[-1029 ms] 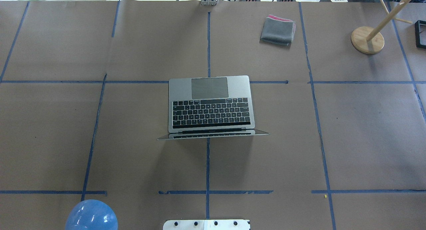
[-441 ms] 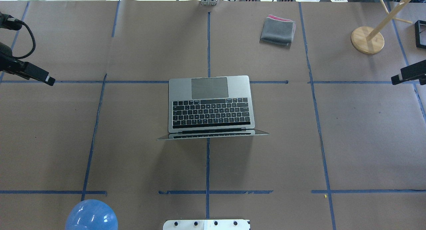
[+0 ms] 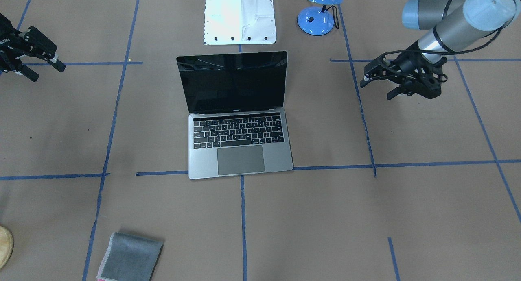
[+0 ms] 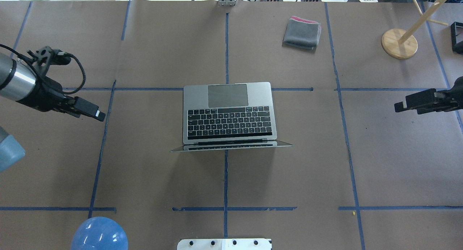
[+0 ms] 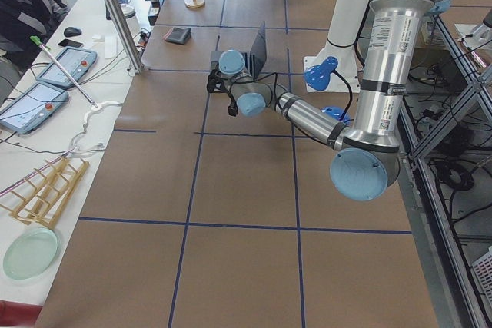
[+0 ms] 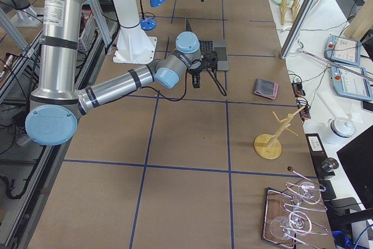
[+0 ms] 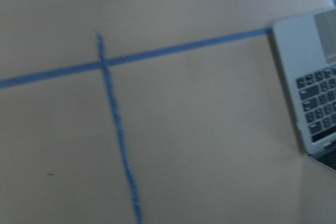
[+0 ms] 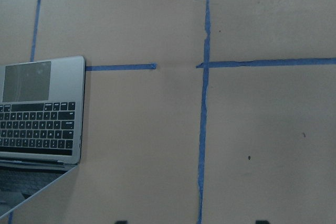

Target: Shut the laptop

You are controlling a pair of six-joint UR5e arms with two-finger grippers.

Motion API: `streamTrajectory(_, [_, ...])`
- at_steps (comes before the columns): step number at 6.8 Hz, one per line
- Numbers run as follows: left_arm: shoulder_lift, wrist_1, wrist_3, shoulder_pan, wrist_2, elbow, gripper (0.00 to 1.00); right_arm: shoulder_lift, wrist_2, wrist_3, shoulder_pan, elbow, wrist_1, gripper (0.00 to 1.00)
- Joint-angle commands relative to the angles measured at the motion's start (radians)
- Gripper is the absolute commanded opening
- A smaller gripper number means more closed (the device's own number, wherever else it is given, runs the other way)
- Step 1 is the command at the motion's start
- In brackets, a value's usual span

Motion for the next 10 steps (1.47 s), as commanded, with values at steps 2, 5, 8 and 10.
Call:
streamTrajectory(2, [-0.061, -0.122, -0.201, 0.172, 0.001, 0.001, 1.0, -0.093, -0.072, 0.161, -0.178, 0.003, 0.294, 0.81])
streamTrajectory(5, [-0.1, -0.129, -0.2, 0.248, -0.005, -0.006, 0.73, -0.095, -0.269, 0.233, -0.414, 0.028, 0.364, 0.63])
streamTrajectory(8, [-0.104, -0.134, -0.288, 0.28, -0.056, -0.071, 0.11, -0.093, -0.459, 0.3, -0.62, 0.089, 0.364, 0.31])
streamTrajectory(10, [-0.129, -0.132, -0.316, 0.291, -0.048, -0.079, 0.01, -0.056, -0.616, 0.337, -0.725, 0.089, 0.361, 0.12])
